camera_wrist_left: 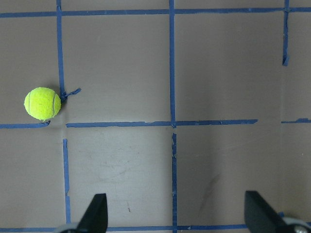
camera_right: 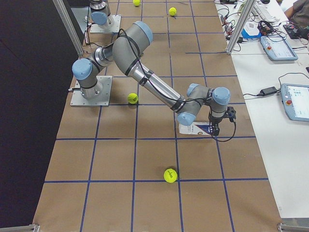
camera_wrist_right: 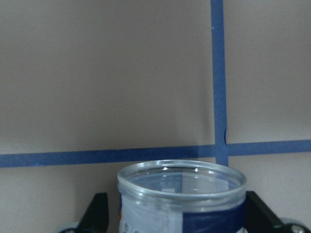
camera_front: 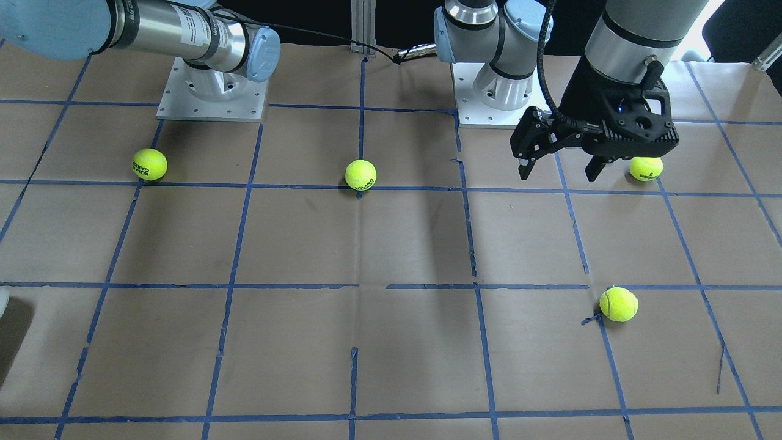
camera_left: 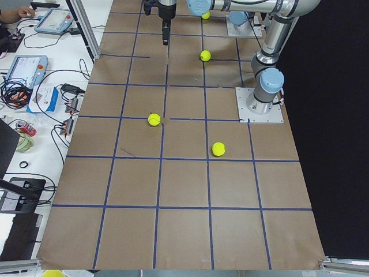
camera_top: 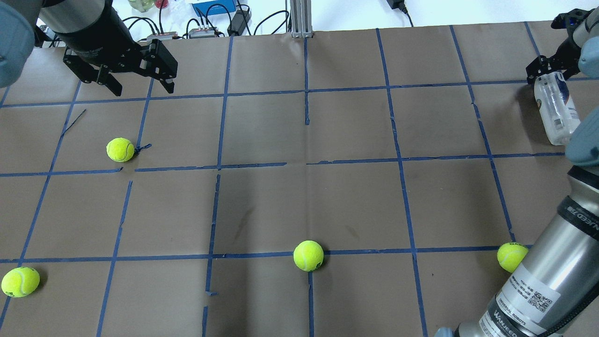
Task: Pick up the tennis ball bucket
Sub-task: 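Close the right gripper on the can and lift it, then carry the can with the right gripper toward the table center, then lower the can onto the table on its side and open the right gripper, then raise the right gripper away from the can, then reach the left gripper to the can's open end and grasp it, then lift the can with the left gripper and tilt it upright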
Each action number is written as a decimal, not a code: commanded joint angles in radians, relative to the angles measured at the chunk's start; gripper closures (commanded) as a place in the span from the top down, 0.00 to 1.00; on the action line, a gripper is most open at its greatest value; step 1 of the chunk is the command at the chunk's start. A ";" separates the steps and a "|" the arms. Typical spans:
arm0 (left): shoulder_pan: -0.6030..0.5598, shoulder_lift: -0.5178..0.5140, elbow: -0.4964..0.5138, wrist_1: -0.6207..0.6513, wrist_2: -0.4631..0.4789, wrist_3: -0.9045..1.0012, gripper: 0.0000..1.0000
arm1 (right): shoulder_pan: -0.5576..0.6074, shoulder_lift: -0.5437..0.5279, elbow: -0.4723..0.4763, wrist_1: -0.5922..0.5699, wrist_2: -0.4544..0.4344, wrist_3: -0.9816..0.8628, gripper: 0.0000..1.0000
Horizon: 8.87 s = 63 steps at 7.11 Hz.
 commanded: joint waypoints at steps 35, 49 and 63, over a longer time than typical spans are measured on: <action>0.007 -0.010 -0.018 -0.020 -0.037 0.006 1.00 | 0.500 -0.722 0.376 0.568 0.076 -0.054 1.00; 0.077 -0.293 -0.041 0.064 -0.330 0.187 0.98 | 0.509 -0.813 0.402 0.715 -0.069 0.545 1.00; 0.083 -0.471 -0.190 0.377 -0.764 0.088 0.17 | 0.518 -0.816 0.400 0.714 -0.067 0.545 1.00</action>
